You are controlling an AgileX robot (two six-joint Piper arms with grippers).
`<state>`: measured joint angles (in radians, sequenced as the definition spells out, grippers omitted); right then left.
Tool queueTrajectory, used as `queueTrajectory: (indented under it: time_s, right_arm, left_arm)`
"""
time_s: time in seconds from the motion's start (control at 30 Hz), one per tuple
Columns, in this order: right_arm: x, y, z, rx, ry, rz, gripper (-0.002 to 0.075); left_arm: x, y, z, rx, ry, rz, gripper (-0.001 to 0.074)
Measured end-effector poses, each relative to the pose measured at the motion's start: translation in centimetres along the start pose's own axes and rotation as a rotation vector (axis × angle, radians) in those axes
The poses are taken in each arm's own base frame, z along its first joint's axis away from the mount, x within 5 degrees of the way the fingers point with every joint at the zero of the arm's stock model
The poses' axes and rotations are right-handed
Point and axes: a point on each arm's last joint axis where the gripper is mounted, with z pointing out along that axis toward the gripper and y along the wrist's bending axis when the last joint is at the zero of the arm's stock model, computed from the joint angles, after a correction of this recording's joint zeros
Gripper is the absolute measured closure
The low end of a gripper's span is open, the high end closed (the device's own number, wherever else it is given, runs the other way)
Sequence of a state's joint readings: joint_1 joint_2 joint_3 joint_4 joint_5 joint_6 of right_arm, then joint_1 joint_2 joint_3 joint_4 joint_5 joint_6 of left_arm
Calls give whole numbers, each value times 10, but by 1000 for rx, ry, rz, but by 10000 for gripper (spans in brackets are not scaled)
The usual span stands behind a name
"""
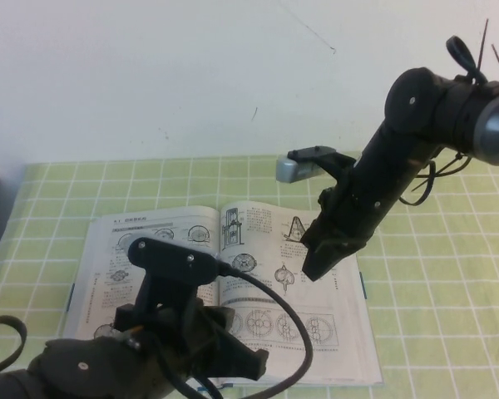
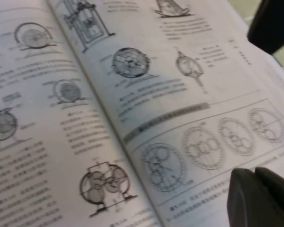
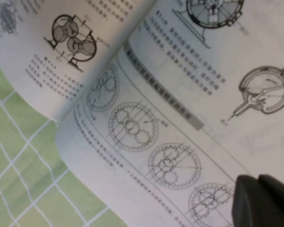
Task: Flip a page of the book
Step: Open the closed book
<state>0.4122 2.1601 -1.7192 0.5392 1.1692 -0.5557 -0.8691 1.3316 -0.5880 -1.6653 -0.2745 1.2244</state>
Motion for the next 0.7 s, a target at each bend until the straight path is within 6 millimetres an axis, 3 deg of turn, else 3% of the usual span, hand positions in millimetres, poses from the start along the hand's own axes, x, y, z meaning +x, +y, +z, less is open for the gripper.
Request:
queueTrajectory:
  time_s: [0.4,0.7]
  right_arm:
    - [8,2,38,28,26,6,728]
    - [9,0,41,54,27,8,728]
  left_arm:
    - [17,16,25,-186,91,21,738]
    - [21,35,46,-58,197,-108,738]
